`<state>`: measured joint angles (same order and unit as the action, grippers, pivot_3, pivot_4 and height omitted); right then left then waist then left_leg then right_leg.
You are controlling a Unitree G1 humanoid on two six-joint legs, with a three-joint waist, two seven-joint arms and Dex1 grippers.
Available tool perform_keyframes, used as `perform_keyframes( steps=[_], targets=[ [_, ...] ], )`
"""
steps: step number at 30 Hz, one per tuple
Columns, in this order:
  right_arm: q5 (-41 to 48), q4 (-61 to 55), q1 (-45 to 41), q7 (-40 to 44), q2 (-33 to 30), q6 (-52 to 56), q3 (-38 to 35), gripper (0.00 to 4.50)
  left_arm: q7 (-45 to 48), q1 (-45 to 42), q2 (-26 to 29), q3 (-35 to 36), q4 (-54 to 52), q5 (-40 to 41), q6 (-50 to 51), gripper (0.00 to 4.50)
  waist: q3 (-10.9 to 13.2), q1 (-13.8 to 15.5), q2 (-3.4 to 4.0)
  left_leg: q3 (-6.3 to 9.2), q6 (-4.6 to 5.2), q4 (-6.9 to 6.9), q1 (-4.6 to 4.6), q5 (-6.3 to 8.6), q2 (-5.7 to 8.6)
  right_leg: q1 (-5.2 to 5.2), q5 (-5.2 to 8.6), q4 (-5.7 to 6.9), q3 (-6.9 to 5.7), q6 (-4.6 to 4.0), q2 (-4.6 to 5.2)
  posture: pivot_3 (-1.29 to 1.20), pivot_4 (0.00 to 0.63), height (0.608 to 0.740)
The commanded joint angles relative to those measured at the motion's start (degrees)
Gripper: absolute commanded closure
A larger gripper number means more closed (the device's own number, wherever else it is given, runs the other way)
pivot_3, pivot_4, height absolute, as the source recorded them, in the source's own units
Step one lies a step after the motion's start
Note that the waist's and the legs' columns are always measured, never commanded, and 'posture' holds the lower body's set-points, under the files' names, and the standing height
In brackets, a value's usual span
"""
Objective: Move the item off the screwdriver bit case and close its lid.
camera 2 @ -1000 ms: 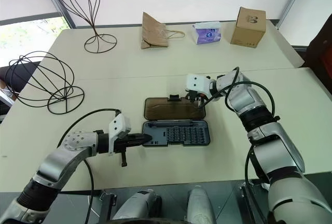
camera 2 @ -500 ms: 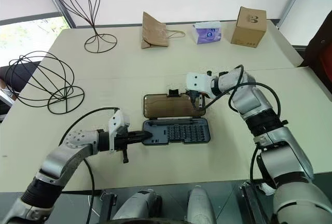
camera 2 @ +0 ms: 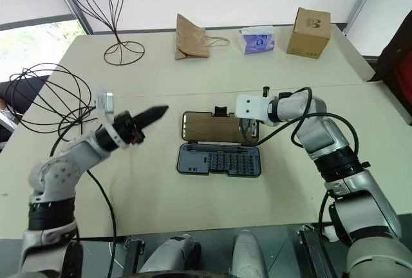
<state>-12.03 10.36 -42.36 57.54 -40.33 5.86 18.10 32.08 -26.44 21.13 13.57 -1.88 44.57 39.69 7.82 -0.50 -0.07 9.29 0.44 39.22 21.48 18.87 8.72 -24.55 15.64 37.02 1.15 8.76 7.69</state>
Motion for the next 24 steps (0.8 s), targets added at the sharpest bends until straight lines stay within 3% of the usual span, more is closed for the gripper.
perform_keyframes(
  steps=[1, 7, 14, 24],
  targets=[
    [0.12, -1.23, -0.96, -0.73, 0.31, -0.71, -1.29, 4.47, -0.14, -2.74, 0.50, -6.36, 9.95, -12.41, -9.73, 4.50, 0.00, -0.13, 0.00, -0.02, 0.00, -0.01, 0.00, 0.00, 0.01, 0.00, 0.00, 0.00, 0.01, 0.00, 0.01, 0.00, 0.150, 0.740],
    [-0.03, -2.29, -1.26, -0.78, 0.94, 0.20, -1.38, 4.47, 10.66, -5.04, -0.16, -14.48, 22.41, -20.30, -18.03, 4.50, 0.01, -0.30, 0.00, -0.02, 0.01, -0.12, 0.04, 0.01, 0.02, -0.11, 0.00, 0.01, -0.01, 0.00, 0.02, 0.00, 0.150, 0.740],
    [0.07, -3.68, -1.26, -0.75, 0.95, 0.81, -1.52, 4.47, 19.34, -7.34, -1.42, -14.28, 29.27, -20.71, -21.36, 4.50, 0.01, -0.33, 0.00, -0.01, 0.01, -0.09, 0.06, 0.01, 0.01, -0.13, 0.00, 0.03, -0.02, 0.01, 0.02, 0.00, 0.150, 0.740],
    [0.56, -6.22, -0.79, -0.41, 0.87, 2.77, -1.72, 4.47, 23.08, -13.70, -3.87, -14.76, 41.89, -25.40, -27.74, 4.50, 0.01, -0.22, -0.01, 0.00, 0.01, -0.05, 0.08, 0.01, 0.03, -0.13, -0.01, 0.04, -0.04, 0.01, 0.03, 0.00, 0.150, 0.740]
  ],
)
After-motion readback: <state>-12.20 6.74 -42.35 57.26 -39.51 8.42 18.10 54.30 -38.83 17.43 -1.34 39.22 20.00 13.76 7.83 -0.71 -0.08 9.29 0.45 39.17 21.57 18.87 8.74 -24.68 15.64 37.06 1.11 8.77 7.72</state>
